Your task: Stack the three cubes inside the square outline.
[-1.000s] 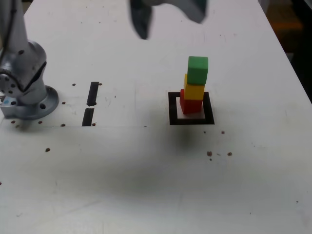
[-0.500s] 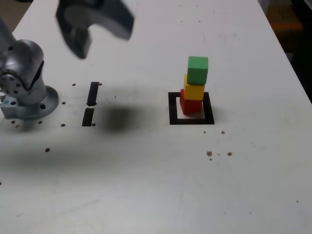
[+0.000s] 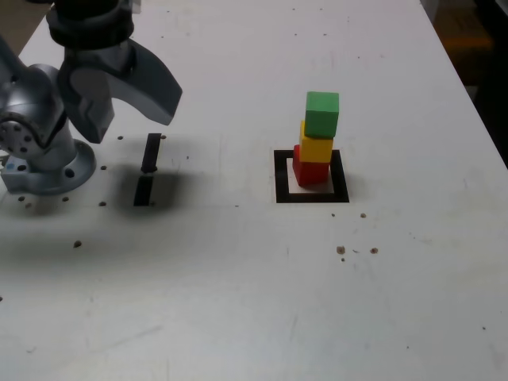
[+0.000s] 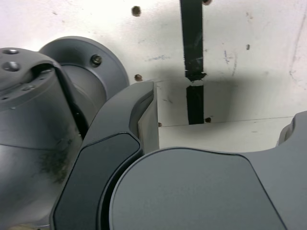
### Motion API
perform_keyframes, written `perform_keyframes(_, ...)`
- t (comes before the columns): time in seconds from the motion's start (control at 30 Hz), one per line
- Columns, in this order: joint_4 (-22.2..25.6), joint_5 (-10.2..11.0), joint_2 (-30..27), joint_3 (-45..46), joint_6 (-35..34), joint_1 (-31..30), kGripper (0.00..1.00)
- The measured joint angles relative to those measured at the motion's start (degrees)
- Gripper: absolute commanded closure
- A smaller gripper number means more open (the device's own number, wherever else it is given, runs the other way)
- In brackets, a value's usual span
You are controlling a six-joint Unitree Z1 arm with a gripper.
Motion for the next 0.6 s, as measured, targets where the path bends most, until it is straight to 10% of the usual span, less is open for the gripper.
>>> perform_keyframes(0.6, -4.23, 0.50, 2.86, 5.48, 0.18, 0.00, 0.00)
